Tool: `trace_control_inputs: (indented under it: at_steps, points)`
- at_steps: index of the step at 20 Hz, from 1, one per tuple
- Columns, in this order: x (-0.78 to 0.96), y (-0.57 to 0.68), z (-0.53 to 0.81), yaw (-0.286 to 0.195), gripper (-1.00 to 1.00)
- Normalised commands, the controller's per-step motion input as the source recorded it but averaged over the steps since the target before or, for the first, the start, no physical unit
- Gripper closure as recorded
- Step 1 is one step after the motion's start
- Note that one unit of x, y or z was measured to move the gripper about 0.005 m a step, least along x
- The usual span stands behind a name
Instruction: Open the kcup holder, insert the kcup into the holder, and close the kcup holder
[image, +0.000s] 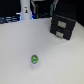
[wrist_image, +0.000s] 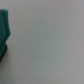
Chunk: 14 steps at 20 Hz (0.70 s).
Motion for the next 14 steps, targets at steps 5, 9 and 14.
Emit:
trace_control_inputs:
  at_steps: [5, 9, 14]
  points:
    - [-0.2, 0.32, 0.11, -0.122, -1.0]
    - [-0.29, 0.46, 0.08, -0.167, -1.0]
    - [-0.28, 0.57, 0.02, -0.185, -1.0]
